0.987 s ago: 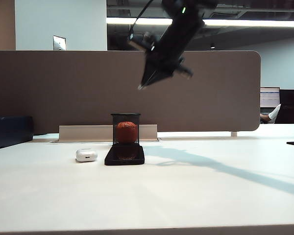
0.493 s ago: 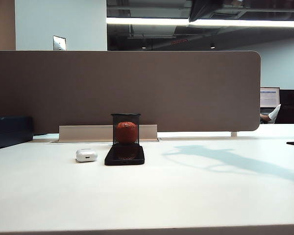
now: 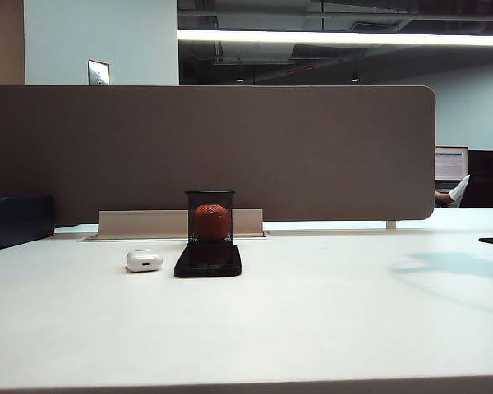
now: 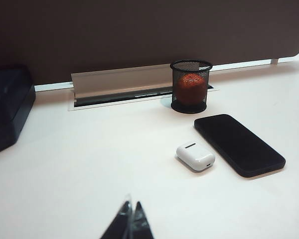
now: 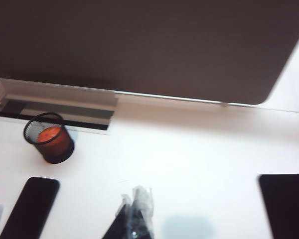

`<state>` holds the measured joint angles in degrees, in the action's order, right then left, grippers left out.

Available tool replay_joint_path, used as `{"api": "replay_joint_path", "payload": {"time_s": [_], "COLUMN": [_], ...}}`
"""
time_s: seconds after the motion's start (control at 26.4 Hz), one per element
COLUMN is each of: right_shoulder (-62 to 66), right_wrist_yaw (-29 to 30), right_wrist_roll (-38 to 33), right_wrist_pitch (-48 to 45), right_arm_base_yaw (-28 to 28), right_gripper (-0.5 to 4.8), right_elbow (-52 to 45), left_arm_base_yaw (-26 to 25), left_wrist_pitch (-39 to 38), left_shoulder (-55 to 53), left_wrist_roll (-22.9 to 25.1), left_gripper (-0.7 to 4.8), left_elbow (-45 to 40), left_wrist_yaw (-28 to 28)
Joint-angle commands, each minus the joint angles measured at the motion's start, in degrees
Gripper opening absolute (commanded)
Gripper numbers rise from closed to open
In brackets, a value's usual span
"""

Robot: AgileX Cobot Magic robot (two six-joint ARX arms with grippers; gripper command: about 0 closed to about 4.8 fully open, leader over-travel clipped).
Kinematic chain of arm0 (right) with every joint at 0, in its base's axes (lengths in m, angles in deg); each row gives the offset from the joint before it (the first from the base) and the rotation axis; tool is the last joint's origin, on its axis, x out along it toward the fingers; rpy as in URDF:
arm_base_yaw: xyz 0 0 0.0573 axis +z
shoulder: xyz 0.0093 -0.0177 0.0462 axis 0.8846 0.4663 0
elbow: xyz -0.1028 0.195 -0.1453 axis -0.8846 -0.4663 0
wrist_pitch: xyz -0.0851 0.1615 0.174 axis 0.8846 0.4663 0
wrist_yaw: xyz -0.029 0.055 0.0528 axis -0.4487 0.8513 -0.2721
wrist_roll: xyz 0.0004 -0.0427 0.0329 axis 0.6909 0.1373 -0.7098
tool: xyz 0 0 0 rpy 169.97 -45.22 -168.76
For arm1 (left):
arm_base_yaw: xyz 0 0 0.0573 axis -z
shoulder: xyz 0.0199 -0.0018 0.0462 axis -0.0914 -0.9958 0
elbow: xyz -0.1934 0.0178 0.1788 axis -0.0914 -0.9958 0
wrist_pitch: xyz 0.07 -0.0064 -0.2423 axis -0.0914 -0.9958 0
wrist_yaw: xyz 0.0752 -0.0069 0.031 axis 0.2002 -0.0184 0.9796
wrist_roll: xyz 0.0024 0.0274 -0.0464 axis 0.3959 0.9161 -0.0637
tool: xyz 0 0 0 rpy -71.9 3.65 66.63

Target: Find the wireless headphone case on the desktop and place it on the left side of the phone.

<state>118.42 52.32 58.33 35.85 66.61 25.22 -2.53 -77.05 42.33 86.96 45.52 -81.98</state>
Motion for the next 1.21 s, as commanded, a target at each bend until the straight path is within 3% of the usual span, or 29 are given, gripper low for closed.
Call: {"api": "replay_joint_path", "payload": {"time_s": [0.04,0.38,0.65,0.8,1.06,1.21], "right_shoulder": [-4.22,-17.90,-33.05,-46.12,-60.87,-68.43], "right_wrist_yaw": [0.37,0.33,0.33,-1.51,-4.24,-4.17], "right_wrist_roll": [0.72,0.66,-1.46,-4.31,-4.42,-8.28], "right_wrist_pitch": [0.76,0.20,-4.96,-14.34,-22.60,-25.24], "right_arm_base_yaw": [-0.74,-0.76,-2.82,-2.78,-2.73,-2.71], "right_gripper": [-0.09,-0.09,-0.09,-0.09,-0.09,-0.09], "right_elbow": [-0.66,-14.23,-35.98,-54.45,-73.20,-81.53], "left_arm_base_yaw": [0.07,0.04,0.07,0.07,0.07,0.07], "left_wrist_pitch": [0.70,0.68,-0.22,-0.59,-0.31,-0.09], "left_shoulder": [-0.07,-0.04,-0.04,-0.04,-0.04,-0.04], "left_wrist_roll": [0.00,0.00,0.02,0.00,0.00,0.00], "left_gripper": [-0.05,-0.05,-0.05,-0.05,-0.05,-0.05], "left_elbow": [0.13,0.13,0.11,0.11,0.11,0.11], "left_wrist_yaw": [-0.26,-0.28,-0.26,-0.26,-0.26,-0.24]}}
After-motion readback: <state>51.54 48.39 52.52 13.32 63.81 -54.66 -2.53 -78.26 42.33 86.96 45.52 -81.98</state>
